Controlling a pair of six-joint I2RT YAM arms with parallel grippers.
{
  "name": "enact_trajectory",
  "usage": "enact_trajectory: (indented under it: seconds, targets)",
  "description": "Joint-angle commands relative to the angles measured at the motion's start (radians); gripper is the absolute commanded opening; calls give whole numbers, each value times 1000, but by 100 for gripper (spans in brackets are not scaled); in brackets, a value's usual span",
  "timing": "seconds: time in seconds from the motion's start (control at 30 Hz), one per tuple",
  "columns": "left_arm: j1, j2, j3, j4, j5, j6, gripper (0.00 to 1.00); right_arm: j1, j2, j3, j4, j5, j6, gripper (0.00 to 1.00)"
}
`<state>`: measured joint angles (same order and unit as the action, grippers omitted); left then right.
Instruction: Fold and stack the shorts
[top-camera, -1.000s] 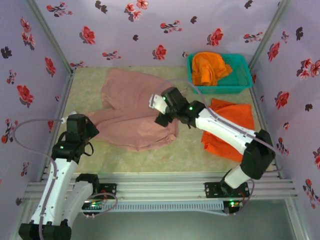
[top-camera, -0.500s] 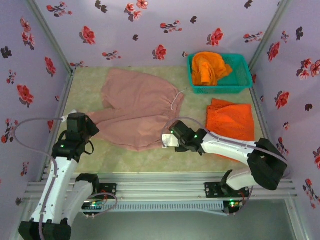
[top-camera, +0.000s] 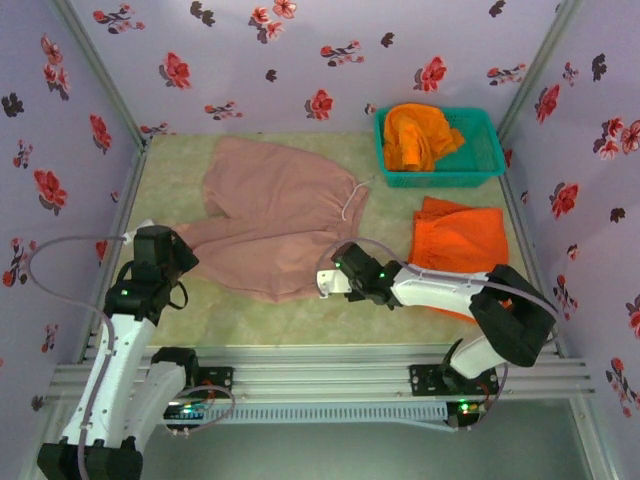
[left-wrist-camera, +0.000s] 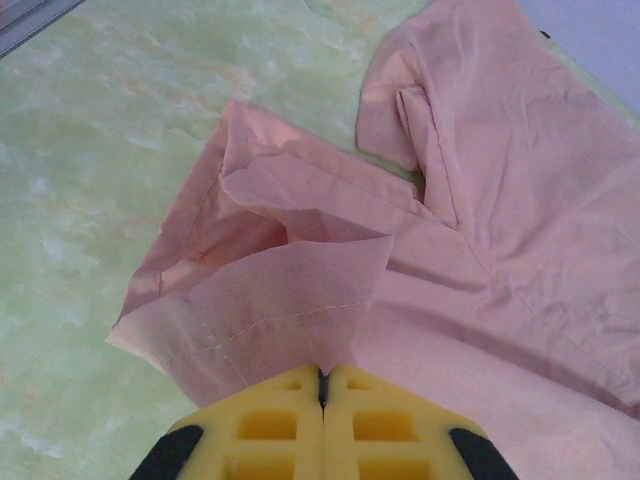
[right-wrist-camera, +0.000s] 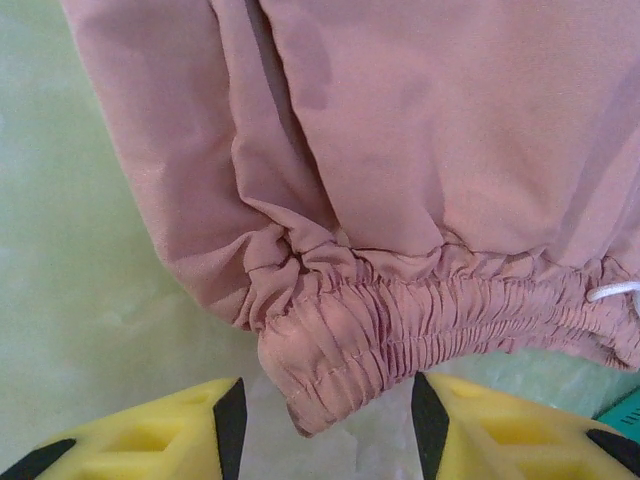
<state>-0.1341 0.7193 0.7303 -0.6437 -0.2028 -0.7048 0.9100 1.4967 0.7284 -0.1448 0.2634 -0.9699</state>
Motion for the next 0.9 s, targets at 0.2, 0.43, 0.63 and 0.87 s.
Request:
enact_trajectory:
  seconds: [0.2, 0.43, 0.63, 0.87]
  targets:
    - [-6, -16, -24, 25, -26, 19, 0, 7, 74, 2, 55, 49, -68, 35]
    - [-5, -15, -22, 36, -31, 26, 0, 4, 97, -4, 117, 59, -61, 20]
    - [0, -15, 43, 17, -62, 65, 0, -10, 27, 7, 124, 33, -1, 0]
    - [37, 5, 242, -44, -74, 153, 0, -75, -195, 54, 40, -93, 124, 0]
